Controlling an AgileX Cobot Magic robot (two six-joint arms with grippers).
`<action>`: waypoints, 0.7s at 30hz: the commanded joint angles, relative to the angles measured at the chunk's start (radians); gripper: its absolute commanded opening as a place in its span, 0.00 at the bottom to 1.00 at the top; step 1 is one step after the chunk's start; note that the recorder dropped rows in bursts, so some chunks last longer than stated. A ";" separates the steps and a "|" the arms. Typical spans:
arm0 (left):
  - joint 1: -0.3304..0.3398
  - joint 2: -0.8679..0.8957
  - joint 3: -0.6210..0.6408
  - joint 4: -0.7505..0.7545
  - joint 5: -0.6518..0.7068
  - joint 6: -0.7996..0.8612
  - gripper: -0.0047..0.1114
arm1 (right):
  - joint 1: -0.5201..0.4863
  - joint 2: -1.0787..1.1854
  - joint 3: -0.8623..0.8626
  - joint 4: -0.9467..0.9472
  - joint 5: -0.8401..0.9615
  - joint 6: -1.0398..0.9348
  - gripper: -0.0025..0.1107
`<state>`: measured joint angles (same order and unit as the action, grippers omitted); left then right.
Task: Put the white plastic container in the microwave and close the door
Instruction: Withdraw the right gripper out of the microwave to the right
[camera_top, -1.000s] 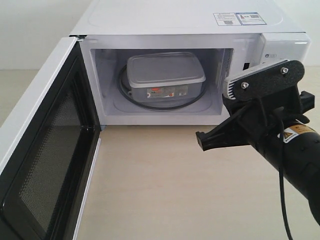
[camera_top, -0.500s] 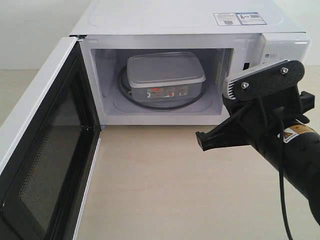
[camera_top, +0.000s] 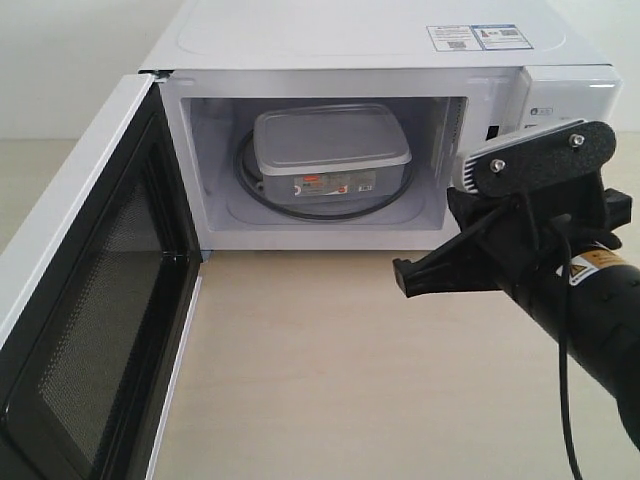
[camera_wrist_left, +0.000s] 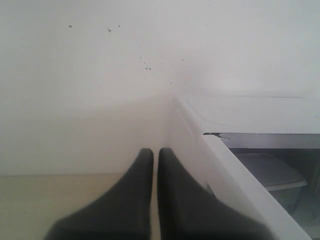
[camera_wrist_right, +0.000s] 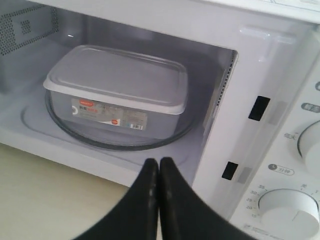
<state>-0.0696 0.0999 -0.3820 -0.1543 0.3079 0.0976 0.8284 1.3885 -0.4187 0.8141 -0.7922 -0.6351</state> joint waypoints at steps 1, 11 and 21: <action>-0.005 0.005 -0.009 0.005 -0.021 0.008 0.08 | 0.001 -0.008 0.001 0.013 -0.059 -0.006 0.02; -0.005 0.005 -0.009 0.005 -0.023 0.008 0.08 | 0.001 -0.118 0.001 0.326 -0.233 -0.367 0.02; -0.005 0.005 -0.009 0.005 -0.023 0.008 0.08 | -0.015 -0.375 0.001 0.323 -0.095 -0.607 0.02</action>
<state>-0.0696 0.0999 -0.3820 -0.1543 0.2920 0.0976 0.8284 1.0757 -0.4187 1.1225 -0.9197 -1.1545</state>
